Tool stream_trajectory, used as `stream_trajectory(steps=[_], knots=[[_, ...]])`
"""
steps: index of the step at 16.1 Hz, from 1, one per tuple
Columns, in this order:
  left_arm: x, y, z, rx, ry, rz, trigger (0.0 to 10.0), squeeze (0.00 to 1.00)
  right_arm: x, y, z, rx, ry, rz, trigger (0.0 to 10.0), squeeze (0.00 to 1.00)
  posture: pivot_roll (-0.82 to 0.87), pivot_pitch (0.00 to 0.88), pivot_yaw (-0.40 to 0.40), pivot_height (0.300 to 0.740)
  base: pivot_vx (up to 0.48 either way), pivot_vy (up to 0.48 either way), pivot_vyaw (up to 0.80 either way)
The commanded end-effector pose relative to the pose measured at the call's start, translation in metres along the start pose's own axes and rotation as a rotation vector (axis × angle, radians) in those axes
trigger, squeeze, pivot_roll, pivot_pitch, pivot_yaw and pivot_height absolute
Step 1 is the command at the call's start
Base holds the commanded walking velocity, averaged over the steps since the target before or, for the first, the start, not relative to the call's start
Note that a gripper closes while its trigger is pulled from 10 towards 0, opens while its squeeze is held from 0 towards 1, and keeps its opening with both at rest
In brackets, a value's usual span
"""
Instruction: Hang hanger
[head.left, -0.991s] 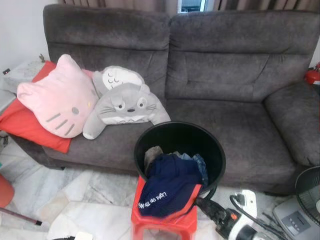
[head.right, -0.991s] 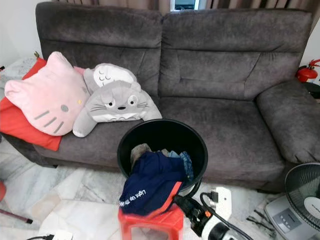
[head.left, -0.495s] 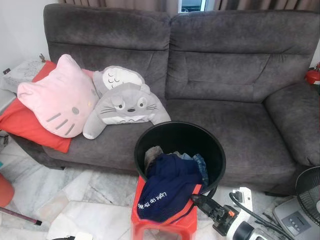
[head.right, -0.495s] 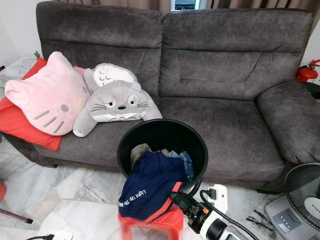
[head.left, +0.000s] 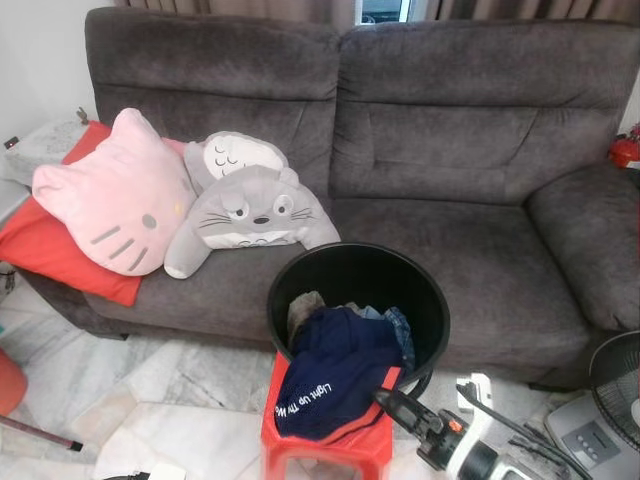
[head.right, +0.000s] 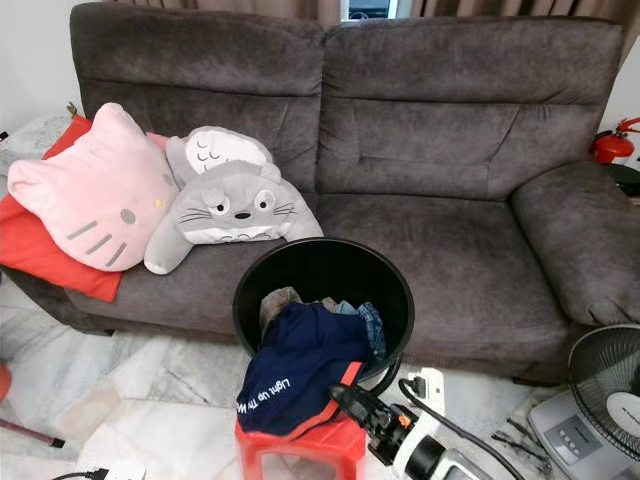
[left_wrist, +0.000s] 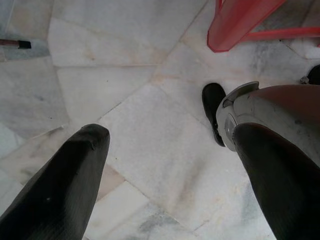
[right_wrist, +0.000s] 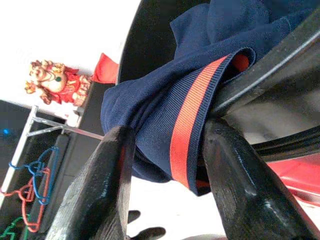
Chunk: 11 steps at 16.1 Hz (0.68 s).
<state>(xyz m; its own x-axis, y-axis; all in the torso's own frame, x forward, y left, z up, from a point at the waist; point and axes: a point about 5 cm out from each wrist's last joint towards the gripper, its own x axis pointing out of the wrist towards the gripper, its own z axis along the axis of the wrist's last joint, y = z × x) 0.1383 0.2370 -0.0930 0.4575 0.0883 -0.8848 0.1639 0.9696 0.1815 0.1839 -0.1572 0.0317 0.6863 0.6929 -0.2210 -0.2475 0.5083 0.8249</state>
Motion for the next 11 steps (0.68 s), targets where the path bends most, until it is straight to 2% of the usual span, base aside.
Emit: stream_trajectory(steps=[1, 6, 11], knots=[[-0.0006, 0.0039, -0.0019, 0.003, 0.014, 0.014, 10.0, 0.00, 0.0072, 0.0018, 0.0006, 0.005, 0.001, 0.027, 10.0, 0.00, -0.02, 0.000, 0.025, 0.732, 0.000, 0.000, 0.00], [-0.0005, 0.0044, -0.0012, 0.008, 0.014, 0.015, 10.0, 0.00, 0.0141, 0.0009, 0.0019, 0.027, -0.006, 0.067, 10.0, 0.00, -0.02, 0.000, 0.029, 0.732, 0.000, 0.000, 0.00], [0.0000, 0.0030, 0.0001, 0.014, 0.016, 0.006, 10.0, 0.00, 0.0077, 0.0082, 0.0010, 0.036, 0.004, 0.138, 10.0, 0.00, -0.02, 0.000, 0.026, 0.732, 0.000, 0.000, 0.00]])
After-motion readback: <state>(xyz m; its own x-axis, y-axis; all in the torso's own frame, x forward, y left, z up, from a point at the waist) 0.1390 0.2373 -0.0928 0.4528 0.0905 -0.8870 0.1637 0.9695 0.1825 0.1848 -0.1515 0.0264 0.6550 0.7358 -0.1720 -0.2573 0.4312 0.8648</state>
